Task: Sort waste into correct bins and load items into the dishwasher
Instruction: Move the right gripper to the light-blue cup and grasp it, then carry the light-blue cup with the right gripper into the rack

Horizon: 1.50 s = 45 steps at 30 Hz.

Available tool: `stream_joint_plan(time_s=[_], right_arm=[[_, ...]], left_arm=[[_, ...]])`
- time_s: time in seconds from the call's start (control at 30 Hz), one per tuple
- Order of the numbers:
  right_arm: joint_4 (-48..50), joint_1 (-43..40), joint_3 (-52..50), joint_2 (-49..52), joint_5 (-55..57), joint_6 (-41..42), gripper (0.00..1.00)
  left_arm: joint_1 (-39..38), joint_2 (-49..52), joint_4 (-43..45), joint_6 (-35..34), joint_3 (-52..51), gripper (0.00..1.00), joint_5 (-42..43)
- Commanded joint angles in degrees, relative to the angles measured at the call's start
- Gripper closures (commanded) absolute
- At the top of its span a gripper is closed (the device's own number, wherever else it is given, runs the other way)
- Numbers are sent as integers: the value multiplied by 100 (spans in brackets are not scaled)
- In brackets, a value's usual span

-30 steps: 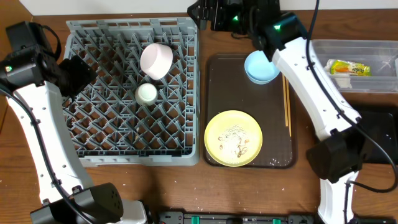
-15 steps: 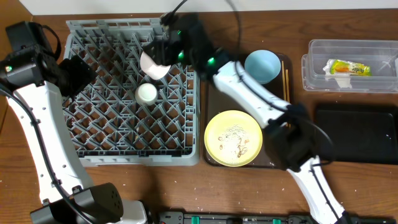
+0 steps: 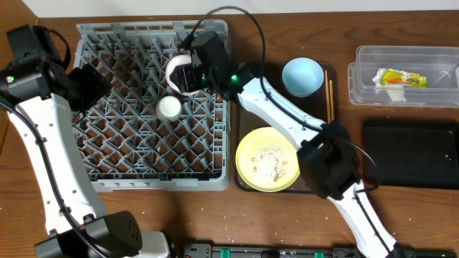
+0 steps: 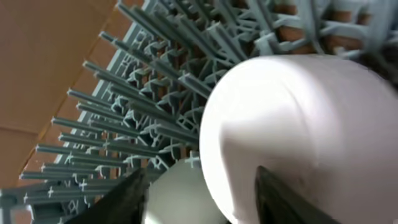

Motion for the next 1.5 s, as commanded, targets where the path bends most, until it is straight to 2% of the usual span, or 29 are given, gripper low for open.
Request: stream_joint_plan(time_s=[0.0,0.07,0.27,0.47,0.6,0.8,0.83,0.97,1.0,1.2,1.3,1.47], right_arm=[[-286,-138,68,-870,374,-223,28],[-634,-223,68,-1204,660,-221,15],[-2391,-728,68,-1976,2035,-136,1],[-3921,-1377,9,-2013,2603,-109,1],[-4262,-1718,-348,-1971,2653,-111,1],[-3523,-1851,-1366,-1733,2603,-111,12],[-3403,-1851,-1504,-1722,2583,-111,16],[-2883,-1840,-2055,-1681,2579,-142,42],[-2736,-1821,-2162,-1679,2555,-232,44],[-1899,-1665,-2745,-1670,2472,-1008,37],[-1755,-1668,-2848,-1665,2476,-1272,37],[-1731,-1681,-2852,-1486,2481,-1788,49]], left_arm=[[20,15,0,-50,46,2,-48],[20,15,0,-50,46,2,-48],[20,15,0,-50,46,2,-48],[20,15,0,-50,46,2,-48],[20,15,0,-50,46,2,-48],[20,15,0,-50,46,2,-48],[20,15,0,-50,46,2,-48],[20,15,0,-50,46,2,-48],[20,15,0,-50,46,2,-48],[20,15,0,-50,46,2,-48],[20,15,0,-50,46,2,-48],[20,15,0,-50,46,2,-48]])
